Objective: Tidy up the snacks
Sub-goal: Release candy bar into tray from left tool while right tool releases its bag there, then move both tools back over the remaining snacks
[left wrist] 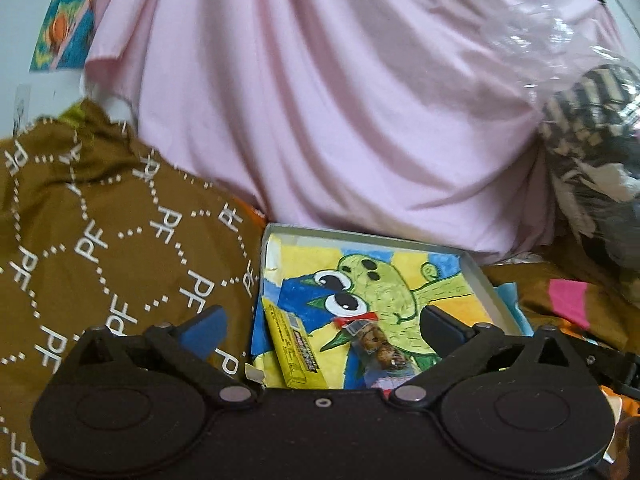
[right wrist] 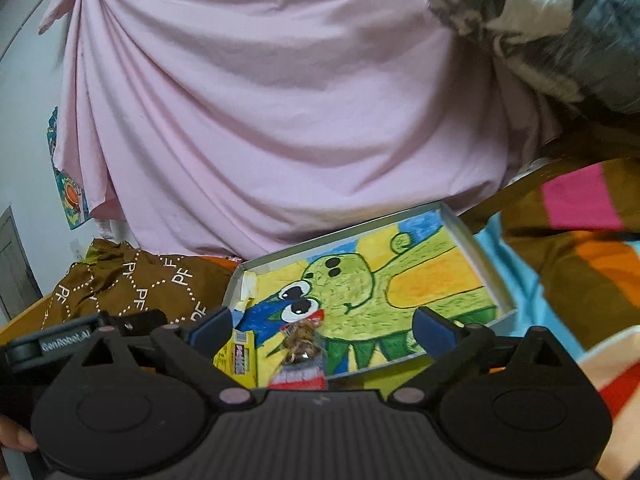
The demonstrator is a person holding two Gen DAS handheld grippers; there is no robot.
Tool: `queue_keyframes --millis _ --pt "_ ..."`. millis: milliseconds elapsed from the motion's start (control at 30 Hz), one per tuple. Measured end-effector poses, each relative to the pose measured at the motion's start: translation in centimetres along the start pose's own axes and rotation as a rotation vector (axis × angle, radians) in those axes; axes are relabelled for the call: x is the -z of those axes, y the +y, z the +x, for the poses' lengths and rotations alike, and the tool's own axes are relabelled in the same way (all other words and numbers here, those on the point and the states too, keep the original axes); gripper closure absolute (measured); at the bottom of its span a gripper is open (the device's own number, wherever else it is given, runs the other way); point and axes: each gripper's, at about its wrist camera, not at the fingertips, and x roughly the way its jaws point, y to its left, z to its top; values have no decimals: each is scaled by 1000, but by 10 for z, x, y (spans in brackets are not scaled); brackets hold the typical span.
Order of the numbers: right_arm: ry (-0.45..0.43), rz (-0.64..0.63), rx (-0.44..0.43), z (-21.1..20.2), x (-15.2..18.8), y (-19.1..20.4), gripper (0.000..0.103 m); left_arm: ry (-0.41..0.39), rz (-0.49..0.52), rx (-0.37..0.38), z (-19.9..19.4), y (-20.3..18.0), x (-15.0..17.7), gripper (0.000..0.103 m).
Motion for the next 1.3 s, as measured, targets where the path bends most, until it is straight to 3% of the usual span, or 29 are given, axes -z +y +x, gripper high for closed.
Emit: queue_keyframes --millis 467,800,1167,1300 --pt "-32 -107 72 -87 22 11 0 -16 75 3 -76 -25 36 1" --pt "23 -195 63 -125 47 23 0 26 152 3 -113 -38 60 1" --pt "159 -209 16 -145 75 34 0 161 157 -32 -131 -32 84 1" --pt "204 -235 19 -145 82 40 0 231 182 -79 -133 -33 93 1"
